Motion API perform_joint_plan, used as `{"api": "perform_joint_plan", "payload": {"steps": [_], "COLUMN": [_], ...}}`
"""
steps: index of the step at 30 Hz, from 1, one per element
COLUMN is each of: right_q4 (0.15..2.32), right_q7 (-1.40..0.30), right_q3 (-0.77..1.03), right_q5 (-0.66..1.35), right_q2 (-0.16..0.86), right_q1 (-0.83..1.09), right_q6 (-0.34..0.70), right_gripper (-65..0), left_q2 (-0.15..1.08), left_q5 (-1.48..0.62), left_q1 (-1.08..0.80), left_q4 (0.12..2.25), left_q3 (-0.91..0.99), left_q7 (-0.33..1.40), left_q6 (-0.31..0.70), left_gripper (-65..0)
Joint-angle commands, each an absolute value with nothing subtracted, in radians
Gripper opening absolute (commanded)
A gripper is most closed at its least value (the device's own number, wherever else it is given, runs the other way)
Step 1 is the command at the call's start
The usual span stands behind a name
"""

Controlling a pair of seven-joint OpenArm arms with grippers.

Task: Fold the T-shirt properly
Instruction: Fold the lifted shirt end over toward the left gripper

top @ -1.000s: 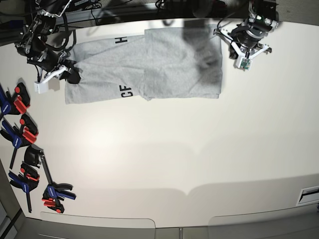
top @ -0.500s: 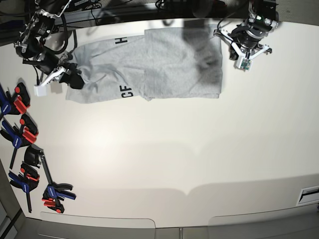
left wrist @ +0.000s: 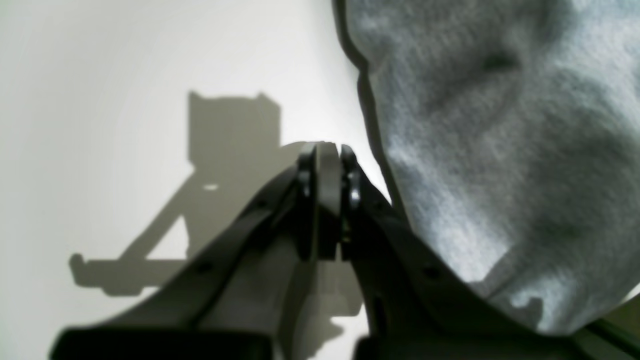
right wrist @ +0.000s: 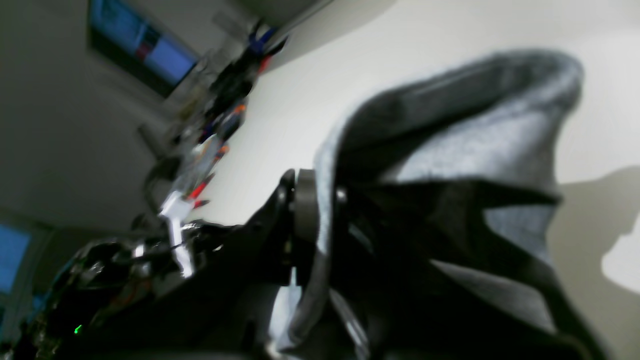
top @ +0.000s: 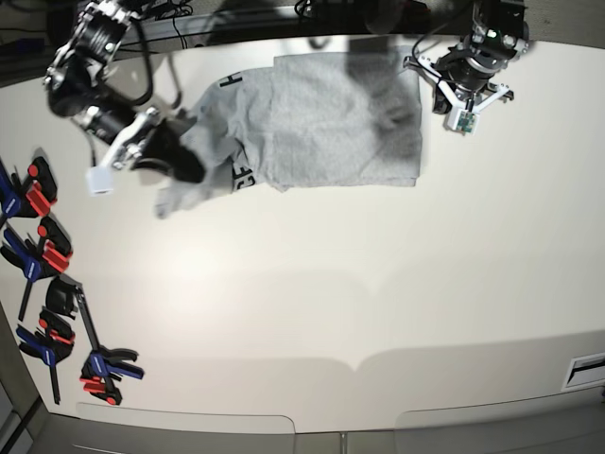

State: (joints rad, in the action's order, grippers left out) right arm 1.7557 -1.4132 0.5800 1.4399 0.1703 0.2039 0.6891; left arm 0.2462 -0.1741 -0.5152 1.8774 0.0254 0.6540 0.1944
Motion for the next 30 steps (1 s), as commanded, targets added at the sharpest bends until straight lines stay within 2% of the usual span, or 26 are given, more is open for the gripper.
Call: {"api": "perform_joint_plan", "payload": {"steps": [1,8,19,23,30], "right_q4": [1.801,1.863,1.862,1.862,1.861], "right_q7": [-1.396,-1.38,-0.931,-0.882,-0.86], "right_q3": [0.55,0.302,-0.073,-0.175,-0.311], "right_q5": [1.484,1.457,0.768,0.596,0.451], "right_q2": [0.161,0.027,-0.112,-0.128,-0.136], "right_q1": [0.211,0.252,0.248,0.241,0.233], "right_q6": [0.698,0.698,0.698,0.698,0.606], "right_gripper": [-65.0,-65.0,-65.0,-65.0,-65.0], "left_q2": [0.252,0.252,0.252,0.25,0.249], "left_q5": [-0.178,-0.178,-0.212,-0.215,-0.215], "left_q1": [-0.515,-0.516,-0.518,-0.521,-0.549], "left_q4": [1.89,1.89,1.89,1.89,1.89], "left_q3": [0.027,0.027,0.026,0.026,0.026], "left_q7": [0.635,0.649,0.662,0.664,0.656], "left_q6": [0.199,0.199,0.199,0.199,0.199], "left_gripper": [-65.0,-65.0,-65.0,-65.0,-65.0]}}
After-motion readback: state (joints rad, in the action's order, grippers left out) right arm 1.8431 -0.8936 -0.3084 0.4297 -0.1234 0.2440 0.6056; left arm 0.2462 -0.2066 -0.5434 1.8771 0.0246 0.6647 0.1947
